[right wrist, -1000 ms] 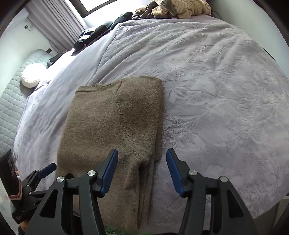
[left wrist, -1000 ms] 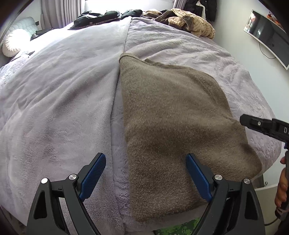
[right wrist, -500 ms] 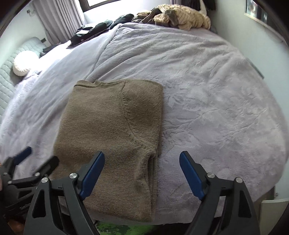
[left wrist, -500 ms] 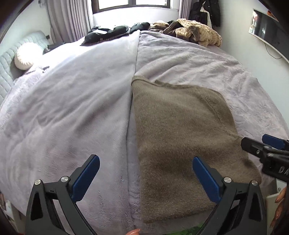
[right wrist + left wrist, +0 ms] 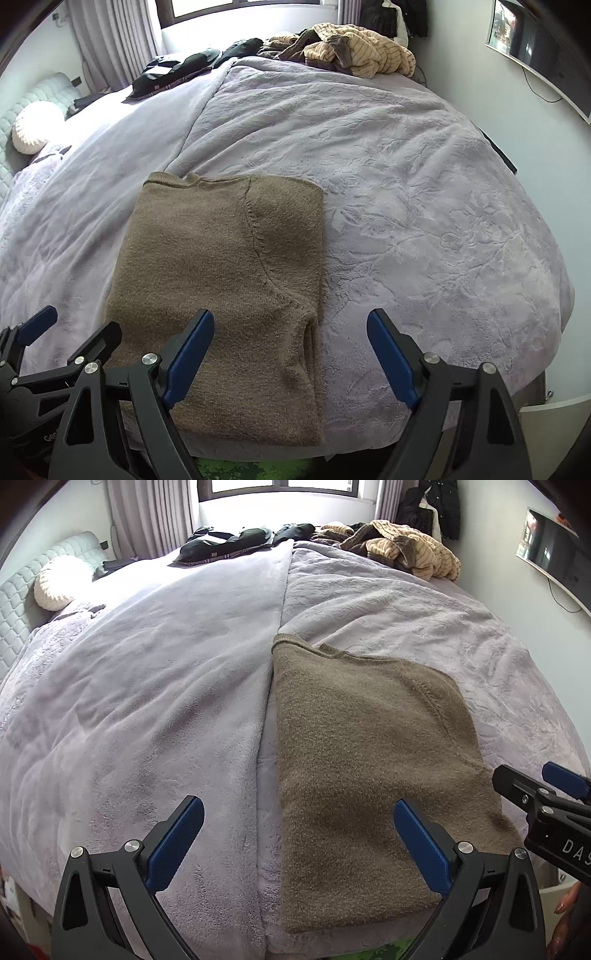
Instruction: Fold small clothes
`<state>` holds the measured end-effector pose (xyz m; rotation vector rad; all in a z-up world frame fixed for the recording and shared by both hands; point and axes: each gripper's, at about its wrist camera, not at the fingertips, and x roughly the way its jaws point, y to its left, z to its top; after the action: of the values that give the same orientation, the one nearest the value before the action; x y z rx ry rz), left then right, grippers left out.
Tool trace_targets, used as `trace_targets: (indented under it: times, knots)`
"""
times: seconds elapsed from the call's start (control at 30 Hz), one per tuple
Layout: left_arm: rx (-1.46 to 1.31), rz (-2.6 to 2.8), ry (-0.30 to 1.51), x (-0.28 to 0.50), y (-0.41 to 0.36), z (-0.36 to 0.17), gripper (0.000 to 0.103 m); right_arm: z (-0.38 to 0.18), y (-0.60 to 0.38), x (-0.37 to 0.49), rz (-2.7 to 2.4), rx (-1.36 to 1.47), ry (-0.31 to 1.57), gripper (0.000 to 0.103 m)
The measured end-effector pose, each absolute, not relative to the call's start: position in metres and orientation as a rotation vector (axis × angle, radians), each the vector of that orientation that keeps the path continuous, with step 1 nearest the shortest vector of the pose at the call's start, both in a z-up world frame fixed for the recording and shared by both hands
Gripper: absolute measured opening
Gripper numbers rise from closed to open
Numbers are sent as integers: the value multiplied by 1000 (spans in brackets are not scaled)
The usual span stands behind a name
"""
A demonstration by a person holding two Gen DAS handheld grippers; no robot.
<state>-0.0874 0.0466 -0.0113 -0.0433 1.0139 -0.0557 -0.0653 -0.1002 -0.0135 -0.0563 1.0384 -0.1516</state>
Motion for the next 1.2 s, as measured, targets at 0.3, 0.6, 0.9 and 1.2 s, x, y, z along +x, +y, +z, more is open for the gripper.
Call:
trace_targets:
  times: [0.3, 0.6, 0.9, 1.2]
  knots:
    - [-44, -34, 1007, -89, 49, -8, 103, -13, -95, -68, -149, -65, 1050, 87]
    - [-8, -13, 1011, -89, 46, -7, 103, -12, -92, -71, -161, -73, 1045, 87]
    - [-2, -17, 1011, -91, 45, -7, 103, -11, -92, -71, -164, -74, 1044, 87]
    - [0, -15, 1011, -91, 44, -6, 103, -14, -92, -73, -166, -68, 1051, 87]
